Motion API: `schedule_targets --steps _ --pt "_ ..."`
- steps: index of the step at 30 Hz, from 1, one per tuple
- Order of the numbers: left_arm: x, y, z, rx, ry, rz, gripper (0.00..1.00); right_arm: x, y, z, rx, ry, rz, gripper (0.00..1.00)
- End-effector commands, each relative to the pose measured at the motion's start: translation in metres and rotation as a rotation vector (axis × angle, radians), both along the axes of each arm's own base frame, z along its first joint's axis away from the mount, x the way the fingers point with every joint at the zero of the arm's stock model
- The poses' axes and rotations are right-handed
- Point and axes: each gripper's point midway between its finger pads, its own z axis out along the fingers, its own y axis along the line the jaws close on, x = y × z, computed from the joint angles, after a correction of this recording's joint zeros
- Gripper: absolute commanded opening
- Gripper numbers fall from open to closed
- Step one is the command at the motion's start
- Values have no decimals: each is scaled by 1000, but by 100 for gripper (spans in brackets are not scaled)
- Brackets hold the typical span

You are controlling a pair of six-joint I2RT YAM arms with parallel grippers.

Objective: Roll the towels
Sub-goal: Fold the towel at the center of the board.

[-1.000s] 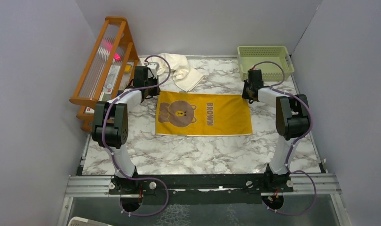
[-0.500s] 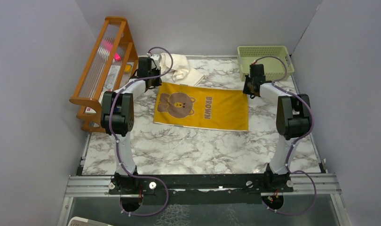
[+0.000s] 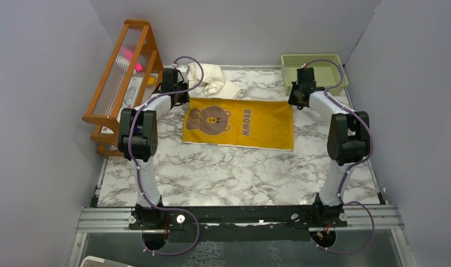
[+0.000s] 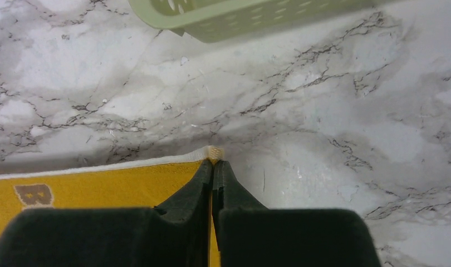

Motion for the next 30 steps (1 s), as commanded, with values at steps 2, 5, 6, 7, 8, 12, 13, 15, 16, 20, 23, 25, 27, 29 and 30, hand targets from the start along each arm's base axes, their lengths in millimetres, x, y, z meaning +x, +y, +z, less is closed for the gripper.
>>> schedule_targets --steps 2,5,6,7,8,12,13,15,16,20,23,25,27,29,30 --pt "-14 6 30 -41 -53 46 0 -23 4 17 103 28 -70 1" --pt "-24 5 39 -95 -62 85 0 -38 3 21 121 21 -92 1" --pt "-27 4 41 -111 -65 96 0 -44 2 23 123 19 -97 1" --pt "-31 4 48 -119 -76 97 0 -48 2 25 128 16 -102 1" --pt "-36 4 49 -124 -74 104 0 -53 3 26 135 15 -97 1" --pt "-52 6 51 -140 -67 125 0 -70 4 28 141 20 -80 1" --pt "-57 6 49 -144 -53 125 0 -74 3 27 132 23 -77 1" --pt "-67 5 41 -148 -8 126 0 -80 -2 22 108 40 -80 1" --pt "-72 5 37 -148 11 126 0 -83 -3 19 98 51 -79 1" --pt "-94 8 18 -132 64 136 0 -96 -5 9 81 93 -71 1" --pt "-105 15 3 -94 105 150 0 -105 -4 4 91 110 -63 1" --pt "-110 17 8 -83 96 147 0 -111 -4 0 93 123 -64 1" --pt "-115 17 9 -79 96 143 0 -115 -4 -2 91 134 -69 1" --pt "-119 18 9 -80 95 140 0 -117 -5 -3 89 141 -72 1" --pt "-122 17 10 -81 92 138 0 -118 -5 -3 88 142 -73 1"
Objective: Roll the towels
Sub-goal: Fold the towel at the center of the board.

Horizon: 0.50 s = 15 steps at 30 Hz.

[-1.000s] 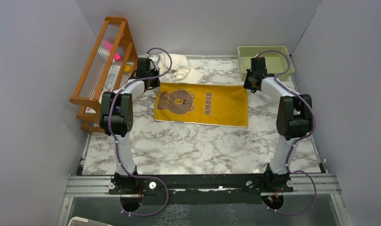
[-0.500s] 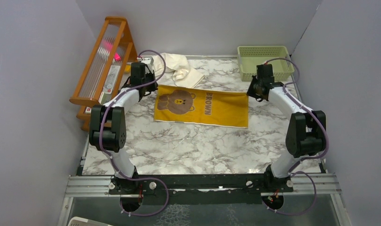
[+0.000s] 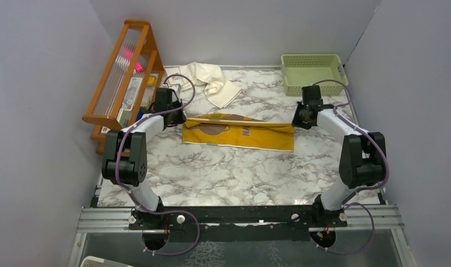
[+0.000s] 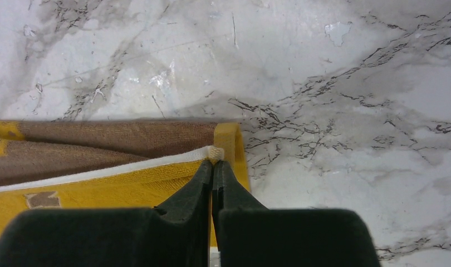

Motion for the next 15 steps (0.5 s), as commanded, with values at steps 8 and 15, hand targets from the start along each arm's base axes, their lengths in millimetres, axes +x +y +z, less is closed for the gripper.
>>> schedule_targets --steps 8,15 --pt "-20 5 31 -5 -96 0 0 -19 -5 3 -2 22 1 1" --pt "-37 5 21 -4 -73 -14 0 -33 -2 -3 25 49 -2 1"
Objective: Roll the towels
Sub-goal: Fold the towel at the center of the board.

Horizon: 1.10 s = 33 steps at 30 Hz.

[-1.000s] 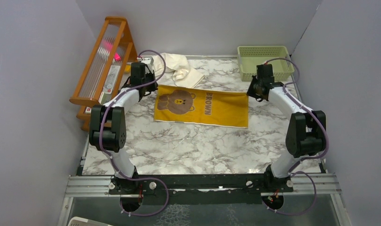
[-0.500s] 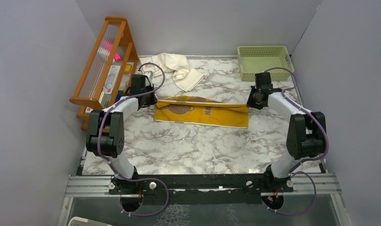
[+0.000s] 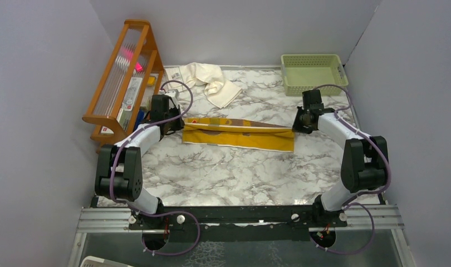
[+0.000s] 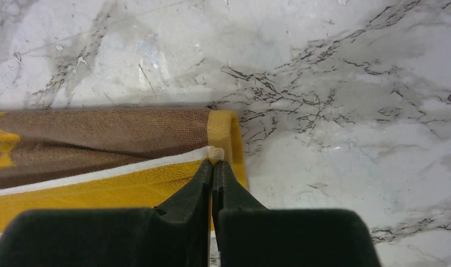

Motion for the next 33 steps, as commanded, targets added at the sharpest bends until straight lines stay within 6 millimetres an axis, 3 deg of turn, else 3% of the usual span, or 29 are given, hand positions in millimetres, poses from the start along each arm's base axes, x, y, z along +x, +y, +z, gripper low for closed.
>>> schedule_targets --steps 1,13,28,33 --pt "-3 3 5 7 -28 -5 0 -12 -3 4 11 11 -16 1" --pt "-14 4 0 31 -14 -39 0 -26 -5 6 12 25 -28 1" --pt "-8 4 28 31 -87 -38 0 -39 -8 23 16 -2 -54 1" --pt "-16 5 8 36 -32 -44 0 -47 -6 12 27 31 -56 1"
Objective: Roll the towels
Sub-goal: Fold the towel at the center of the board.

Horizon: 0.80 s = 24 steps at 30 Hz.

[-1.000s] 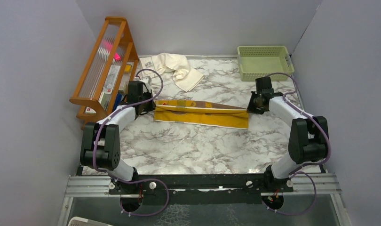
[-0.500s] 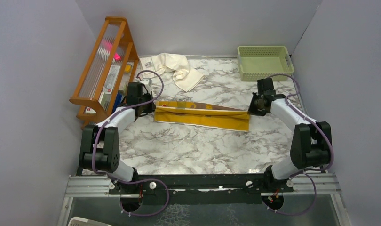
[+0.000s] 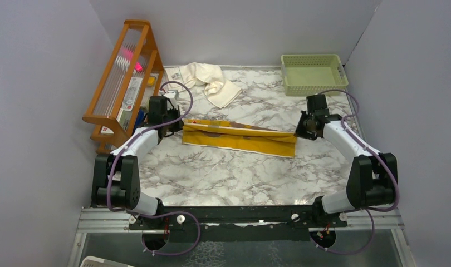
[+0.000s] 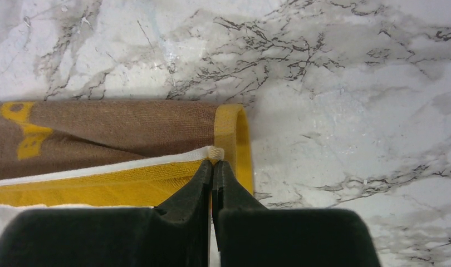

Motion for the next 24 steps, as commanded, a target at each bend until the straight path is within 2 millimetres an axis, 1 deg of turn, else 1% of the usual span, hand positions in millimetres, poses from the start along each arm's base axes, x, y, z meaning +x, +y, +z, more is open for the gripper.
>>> schedule_targets --steps 1,5,9,10,11,13,14,16,17,18,19,20,22,24 --pt "-7 4 -9 14 25 -3 0 -15 -6 -12 -4 51 -26 1" --pt "-15 4 -22 9 65 0 0 -23 -1 -21 24 80 -28 1" --pt "-20 2 -29 -2 97 -8 0 -29 0 -26 32 98 -34 1" --pt "-20 -1 -29 -11 101 -17 0 -30 0 -26 36 99 -34 2" --pt "-21 -2 -30 -18 108 -17 2 -31 1 -26 41 98 -33 4" --pt "-23 -3 -29 -30 120 -17 15 -31 4 -24 55 94 -25 11" --pt "-23 -5 -25 -41 114 -20 20 -31 5 -22 63 88 -21 18" --pt "-23 -8 -14 -62 86 -25 28 -30 7 -16 74 61 -23 34" --pt "-22 -10 -5 -72 61 -31 36 -29 6 -12 74 43 -26 40" --pt "-21 -11 3 -79 37 -34 48 -28 6 -7 74 23 -29 45" --pt "-20 -12 13 -85 11 -34 56 -26 4 -1 70 2 -33 48" --pt "-20 -12 21 -89 -12 -36 59 -24 4 5 68 -22 -37 51" --pt "-18 -11 37 -91 -53 -29 67 -20 1 18 60 -72 -42 52" --pt "-16 -11 48 -93 -80 -23 69 -16 -1 28 53 -114 -44 53"
